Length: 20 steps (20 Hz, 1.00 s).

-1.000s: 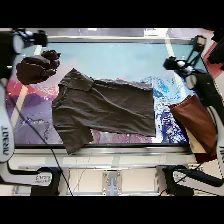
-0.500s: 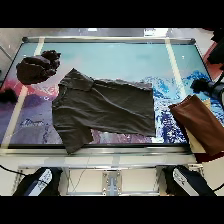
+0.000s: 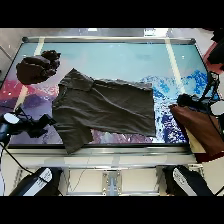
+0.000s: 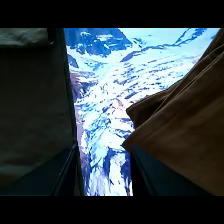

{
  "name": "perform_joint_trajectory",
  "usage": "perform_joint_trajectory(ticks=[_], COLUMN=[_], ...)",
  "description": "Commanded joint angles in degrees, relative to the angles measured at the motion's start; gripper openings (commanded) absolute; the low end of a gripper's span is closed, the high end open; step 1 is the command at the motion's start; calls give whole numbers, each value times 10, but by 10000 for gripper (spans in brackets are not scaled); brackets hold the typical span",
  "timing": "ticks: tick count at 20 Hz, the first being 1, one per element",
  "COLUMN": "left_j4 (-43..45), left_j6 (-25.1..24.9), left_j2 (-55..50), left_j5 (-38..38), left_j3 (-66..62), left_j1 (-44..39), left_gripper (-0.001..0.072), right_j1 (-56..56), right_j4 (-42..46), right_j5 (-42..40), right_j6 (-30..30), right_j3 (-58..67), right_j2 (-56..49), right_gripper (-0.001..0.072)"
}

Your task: Fold the shirts.

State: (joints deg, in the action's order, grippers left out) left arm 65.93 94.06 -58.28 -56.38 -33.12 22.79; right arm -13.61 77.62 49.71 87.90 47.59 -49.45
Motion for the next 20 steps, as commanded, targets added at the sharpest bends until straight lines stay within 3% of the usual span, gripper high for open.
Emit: perform_joint_trajectory(ticks=[1, 9, 13, 16, 20], left_j4=[-104, -53, -67, -98, -133], left_j6=[-30, -7, -2, -26, -54], left_j2=[-47, -52, -53, -64, -76], left_j5=[32, 58, 101, 100, 97], left_j3=[9, 9, 9, 9, 9], left_j1=[1, 1, 1, 1, 1], left_gripper=[700, 699, 692, 642, 642], right_j1=[0, 0, 0, 0, 0], right_j4=[-22, -35, -54, -64, -82], right_j5=[-1, -1, -1, -6, -6], right_j6=[-25, -25, -25, -24, -24], right_j3=[-4, -4, -4, -4, -4], right_j2=[8, 11, 11, 11, 11], right_gripper=[393, 393, 392, 387, 387])
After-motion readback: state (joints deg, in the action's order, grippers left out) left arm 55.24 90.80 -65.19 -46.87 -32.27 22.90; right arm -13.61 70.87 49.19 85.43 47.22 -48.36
